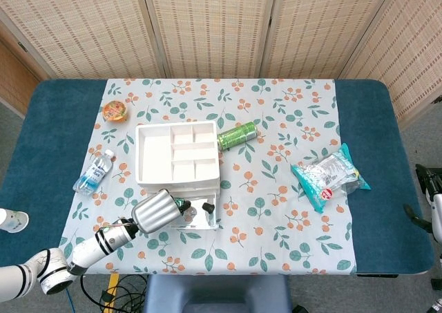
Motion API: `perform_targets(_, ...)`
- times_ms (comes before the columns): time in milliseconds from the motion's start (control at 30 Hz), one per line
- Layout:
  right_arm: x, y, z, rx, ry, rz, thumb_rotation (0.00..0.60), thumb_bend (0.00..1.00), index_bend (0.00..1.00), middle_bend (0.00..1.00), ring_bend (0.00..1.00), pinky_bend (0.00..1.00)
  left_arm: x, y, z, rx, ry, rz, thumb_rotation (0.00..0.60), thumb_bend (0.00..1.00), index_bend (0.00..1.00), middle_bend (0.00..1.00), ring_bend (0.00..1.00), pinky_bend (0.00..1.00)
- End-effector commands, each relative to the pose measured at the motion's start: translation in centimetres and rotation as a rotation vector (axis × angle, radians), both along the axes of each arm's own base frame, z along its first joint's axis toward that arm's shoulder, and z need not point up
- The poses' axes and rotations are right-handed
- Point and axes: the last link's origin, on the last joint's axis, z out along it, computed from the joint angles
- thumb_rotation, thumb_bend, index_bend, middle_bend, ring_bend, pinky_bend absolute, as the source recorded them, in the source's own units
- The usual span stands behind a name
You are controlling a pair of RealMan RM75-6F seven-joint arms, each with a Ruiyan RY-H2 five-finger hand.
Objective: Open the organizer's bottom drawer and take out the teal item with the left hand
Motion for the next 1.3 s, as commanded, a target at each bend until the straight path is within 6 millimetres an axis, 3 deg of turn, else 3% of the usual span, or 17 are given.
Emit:
perform_targets(33,0.0,0.0,0.0,0.001,-0.001,0.000,0.600,0.24,0.12,0.27,0.29,0.25,-0.3,0.1,0.1,0.014,0.010,-0.013,0.600,0.24,0.35,0.95,0.99,1.00)
perform_targets(567,0.5,-0.3,0.6,-0.009,0.009,0.012,0.600,0.23,0.12,0.27,0.29,0.25,-1.6,0.2,-0.5,0.032,0.060,-0.093,0.600,0.24,0.33,0.95,0.99,1.00)
perform_targets(1300,0.6,-0.4,0.7,-0.008,0.012,0.007,0.600,0.21,0.12,0.28,0.29,0.25,-1.6,1.2,-1.5,0.026,0.104,-0.117,0.600,0.24,0.32,0.95,0.98,1.00)
